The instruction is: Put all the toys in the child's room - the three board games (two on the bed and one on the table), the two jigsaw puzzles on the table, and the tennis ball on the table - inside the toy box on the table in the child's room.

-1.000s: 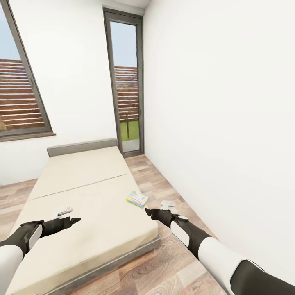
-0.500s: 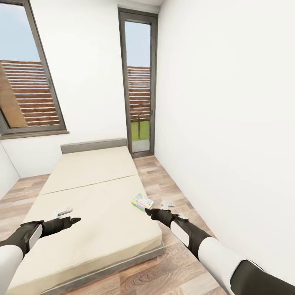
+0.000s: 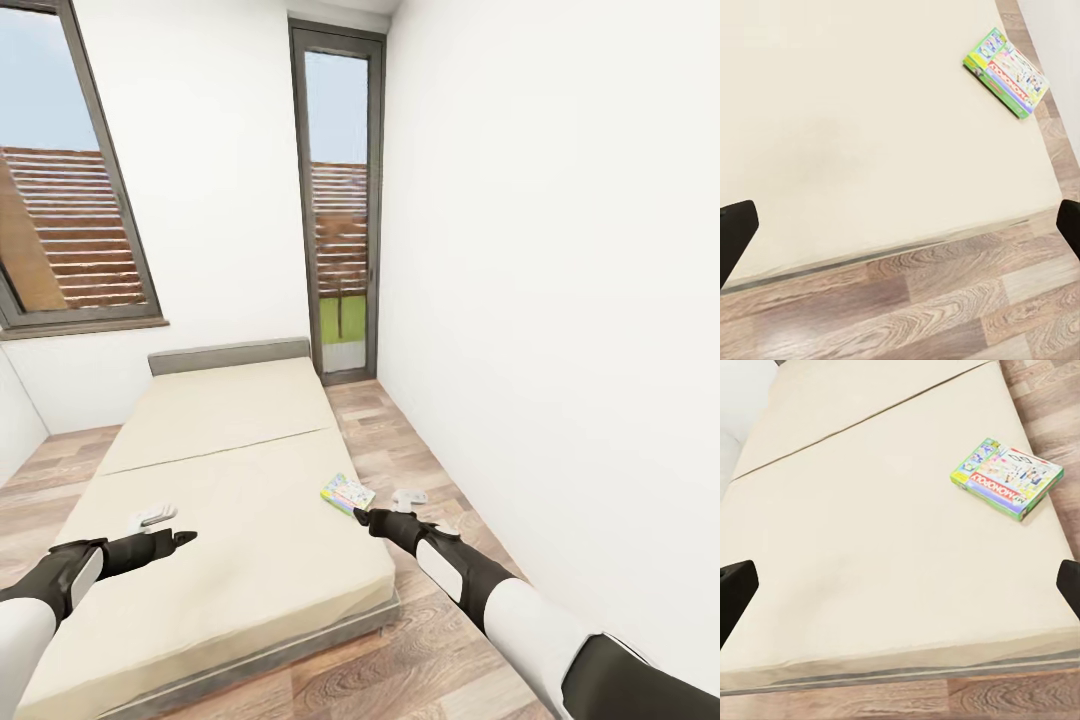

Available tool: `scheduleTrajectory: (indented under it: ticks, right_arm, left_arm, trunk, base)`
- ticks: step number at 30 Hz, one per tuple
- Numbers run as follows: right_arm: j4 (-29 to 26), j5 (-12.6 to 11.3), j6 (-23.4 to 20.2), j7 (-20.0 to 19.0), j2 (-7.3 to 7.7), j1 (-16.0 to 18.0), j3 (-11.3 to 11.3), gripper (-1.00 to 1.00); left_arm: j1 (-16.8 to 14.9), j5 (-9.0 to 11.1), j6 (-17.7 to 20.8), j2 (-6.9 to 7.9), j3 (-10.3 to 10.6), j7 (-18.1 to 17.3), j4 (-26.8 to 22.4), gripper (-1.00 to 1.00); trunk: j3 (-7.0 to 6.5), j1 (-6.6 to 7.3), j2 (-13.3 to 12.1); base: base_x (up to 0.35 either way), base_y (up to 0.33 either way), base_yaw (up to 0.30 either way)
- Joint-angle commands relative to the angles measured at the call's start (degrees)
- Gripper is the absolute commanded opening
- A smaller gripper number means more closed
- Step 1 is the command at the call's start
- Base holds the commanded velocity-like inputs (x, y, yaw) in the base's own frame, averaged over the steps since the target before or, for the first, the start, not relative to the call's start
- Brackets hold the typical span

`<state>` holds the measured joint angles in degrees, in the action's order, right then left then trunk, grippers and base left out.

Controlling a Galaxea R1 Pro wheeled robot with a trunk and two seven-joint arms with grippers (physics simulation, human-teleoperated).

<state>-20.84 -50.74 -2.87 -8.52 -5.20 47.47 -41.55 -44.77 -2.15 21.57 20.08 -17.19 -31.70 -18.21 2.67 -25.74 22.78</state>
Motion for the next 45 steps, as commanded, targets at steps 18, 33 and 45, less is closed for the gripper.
scheduleTrajectory:
  ticks: [18,33,45]
  right_arm:
    - [0.01,-0.18,-0.15,0.41,-0.07,0.08,-0.28,1.0]
    - [0.01,-0.4,-0.18,0.09,0.09,0.08,-0.03,1.0]
    - [0.07,-0.69,-0.97,0.02,0.37,0.08,0.35,1.0]
  left_arm:
    - [-0.05,-0.23,0.49,-0.04,-0.48,-0.29,-0.07,1.0]
    - [-0.05,-0.21,0.47,-0.04,-0.48,-0.29,-0.07,1.0]
    - [-0.05,-0.14,0.49,0.03,-0.48,-0.29,-0.04,1.0]
  trunk:
    - [0.13,-0.04,0.14]
    - [0.13,-0.04,0.14]
    - [0.39,-0.04,0.14]
  base:
    - [0.132,-0.142,0.157]
    - [0.205,-0.028,0.078]
    - [0.03,-0.17,0.106]
